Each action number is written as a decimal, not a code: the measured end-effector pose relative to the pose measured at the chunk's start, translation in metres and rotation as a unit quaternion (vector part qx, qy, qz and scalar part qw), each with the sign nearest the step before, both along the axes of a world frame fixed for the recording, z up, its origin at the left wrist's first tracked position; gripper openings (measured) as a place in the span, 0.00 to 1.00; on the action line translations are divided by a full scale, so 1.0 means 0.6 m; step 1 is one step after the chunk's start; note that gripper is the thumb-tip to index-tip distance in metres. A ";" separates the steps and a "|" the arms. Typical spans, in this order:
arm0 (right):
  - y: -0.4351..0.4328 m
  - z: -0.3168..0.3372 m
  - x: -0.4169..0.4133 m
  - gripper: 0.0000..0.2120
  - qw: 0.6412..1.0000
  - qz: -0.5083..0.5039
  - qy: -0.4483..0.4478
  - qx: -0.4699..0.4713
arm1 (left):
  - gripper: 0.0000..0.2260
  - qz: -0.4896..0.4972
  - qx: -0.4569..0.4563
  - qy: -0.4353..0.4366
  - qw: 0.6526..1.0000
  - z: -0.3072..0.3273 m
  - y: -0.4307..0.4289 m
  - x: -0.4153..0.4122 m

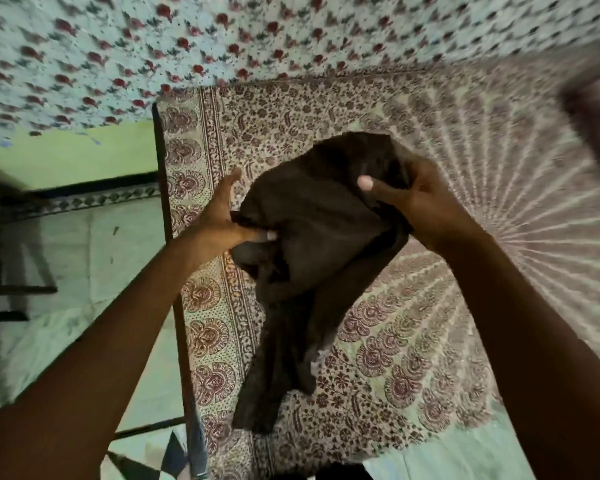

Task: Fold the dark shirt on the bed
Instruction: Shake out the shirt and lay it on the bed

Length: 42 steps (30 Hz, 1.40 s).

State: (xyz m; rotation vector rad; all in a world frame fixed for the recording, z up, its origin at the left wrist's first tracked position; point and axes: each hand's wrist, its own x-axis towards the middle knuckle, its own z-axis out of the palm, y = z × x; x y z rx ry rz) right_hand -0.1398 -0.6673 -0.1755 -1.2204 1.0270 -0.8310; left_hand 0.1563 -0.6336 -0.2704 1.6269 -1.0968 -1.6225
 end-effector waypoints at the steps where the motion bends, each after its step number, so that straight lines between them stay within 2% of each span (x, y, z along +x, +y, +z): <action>1: 0.010 0.038 -0.018 0.14 1.000 0.001 0.009 -0.025 | 0.68 -0.023 0.019 -0.032 0.999 0.030 0.003 -0.005; 5: 0.042 0.149 -0.090 0.10 0.992 -0.002 0.063 -0.110 | 0.69 -0.134 0.102 -0.175 0.970 0.140 0.025 -0.041; 8: 0.062 0.206 -0.150 0.11 0.984 -0.012 0.074 -0.160 | 0.65 -0.130 0.115 -0.195 0.965 0.202 0.057 -0.078; 10: 0.066 0.233 -0.193 0.12 0.981 -0.023 0.059 -0.185 | 0.58 -0.117 0.080 -0.181 0.973 0.231 0.079 -0.097; 12: 0.071 0.260 -0.246 0.13 0.978 -0.023 0.049 -0.203 | 0.48 -0.074 0.031 -0.126 0.989 0.247 0.097 -0.124; 15: 0.062 0.293 -0.327 0.10 0.970 -0.008 0.067 -0.234 | 0.28 0.024 -0.005 -0.035 0.999 0.276 0.132 -0.168; 19: 0.047 0.329 -0.430 0.09 0.959 0.029 0.069 -0.272 | 0.18 0.167 -0.054 -0.013 0.984 0.326 0.169 -0.255; 21: 0.042 0.345 -0.476 0.11 0.959 0.030 0.061 -0.275 | 0.13 0.198 -0.091 -0.048 0.975 0.354 0.176 -0.294; 23: 0.038 0.355 -0.529 0.13 0.960 0.012 0.058 -0.274 | 0.11 0.198 -0.126 -0.145 0.961 0.374 0.180 -0.329; 25: 0.028 0.358 -0.575 0.14 0.961 -0.012 0.070 -0.269 | 0.06 0.190 -0.171 -0.251 0.934 0.391 0.183 -0.352; 28: 0.025 0.350 -0.626 0.10 0.952 -0.085 0.115 -0.271 | 0.10 0.193 -0.236 -0.344 0.888 0.417 0.181 -0.377; 30: 0.030 0.349 -0.652 0.13 0.936 -0.133 0.156 -0.286 | 0.11 0.206 -0.259 -0.356 0.874 0.429 0.175 -0.385; 33: 0.054 0.368 -0.683 0.08 0.919 -0.141 0.221 -0.295 | 0.09 0.225 -0.280 -0.376 0.854 0.443 0.171 -0.395; 37: 0.061 0.392 -0.721 0.12 0.892 -0.263 0.283 -0.236 | 0.06 0.160 -0.305 -0.425 0.837 0.460 0.175 -0.407; 40: 0.069 0.405 -0.733 0.14 0.870 -0.212 0.397 -0.201 | 0.09 0.110 -0.321 -0.544 0.767 0.480 0.187 -0.405; 41: 0.076 0.410 -0.735 0.16 0.866 -0.201 0.413 -0.196 | 0.10 0.101 -0.325 -0.561 0.755 0.490 0.189 -0.405; 42: 0.083 0.415 -0.740 0.15 0.862 -0.205 0.418 -0.202 | 0.11 0.084 -0.328 -0.556 0.759 0.501 0.191 -0.405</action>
